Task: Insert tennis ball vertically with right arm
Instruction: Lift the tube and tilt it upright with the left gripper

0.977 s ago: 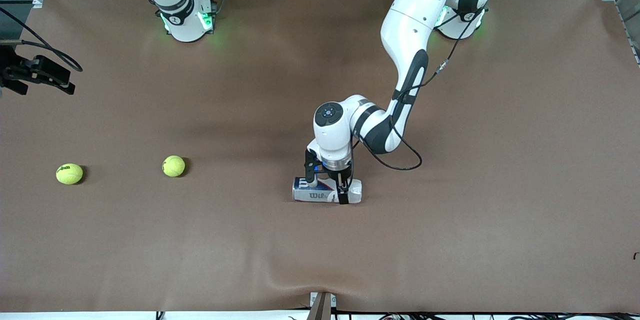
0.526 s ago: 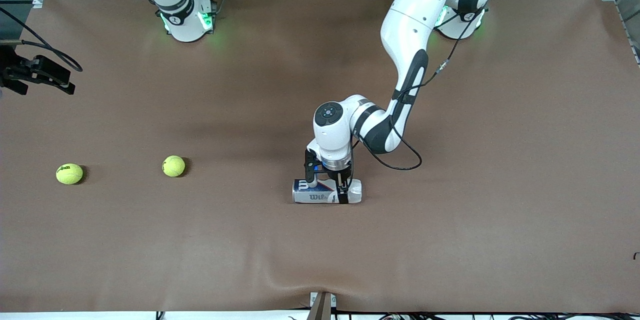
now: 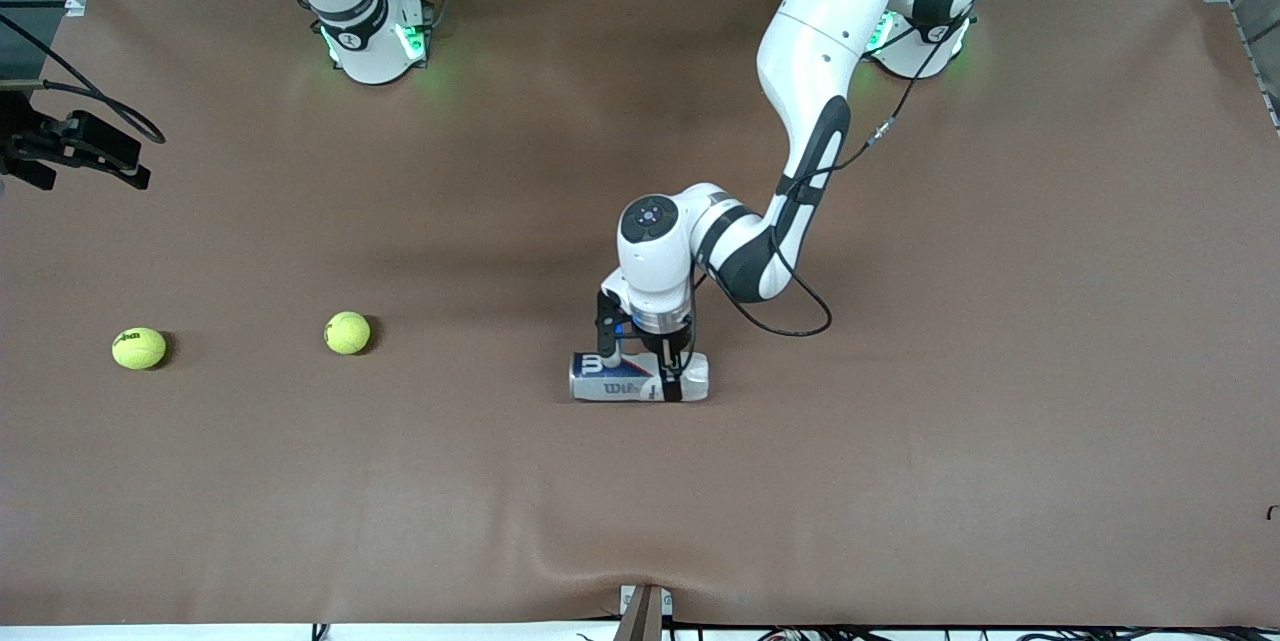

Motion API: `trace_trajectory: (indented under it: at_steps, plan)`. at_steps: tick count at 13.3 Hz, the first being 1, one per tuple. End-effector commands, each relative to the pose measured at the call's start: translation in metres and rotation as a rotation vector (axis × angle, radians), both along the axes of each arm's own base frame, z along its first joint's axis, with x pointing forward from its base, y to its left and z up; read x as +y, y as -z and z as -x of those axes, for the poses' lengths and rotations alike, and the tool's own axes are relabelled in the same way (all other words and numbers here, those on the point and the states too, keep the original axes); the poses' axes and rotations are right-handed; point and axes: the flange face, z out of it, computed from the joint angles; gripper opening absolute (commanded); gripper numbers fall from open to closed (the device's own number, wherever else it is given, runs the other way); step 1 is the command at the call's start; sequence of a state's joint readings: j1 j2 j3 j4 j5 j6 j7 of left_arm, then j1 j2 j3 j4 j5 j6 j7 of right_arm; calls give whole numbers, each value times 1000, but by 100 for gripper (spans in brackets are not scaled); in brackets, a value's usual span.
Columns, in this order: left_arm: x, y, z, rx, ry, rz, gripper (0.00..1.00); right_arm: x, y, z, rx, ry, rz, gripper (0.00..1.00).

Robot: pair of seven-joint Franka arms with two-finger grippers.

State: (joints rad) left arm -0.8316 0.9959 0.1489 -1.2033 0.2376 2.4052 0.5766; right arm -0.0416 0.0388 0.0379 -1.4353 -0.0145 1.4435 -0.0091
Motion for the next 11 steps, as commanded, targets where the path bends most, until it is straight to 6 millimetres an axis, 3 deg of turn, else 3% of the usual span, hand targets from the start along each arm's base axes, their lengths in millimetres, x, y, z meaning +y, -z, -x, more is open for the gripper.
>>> trace_trajectory:
  at_steps: [1, 5, 11]
  plan:
    - [-14, -20, 8, 3, -13, 67, 75, 0, -1, 2, 2, -6, -9, 100]
    - [-30, -40, 12, 1, -57, 230, 76, 0, -1, 2, 5, -8, -9, 100]
    - [-56, -66, 20, 19, -174, 610, 76, 0, 0, 2, 9, -6, -9, 100]
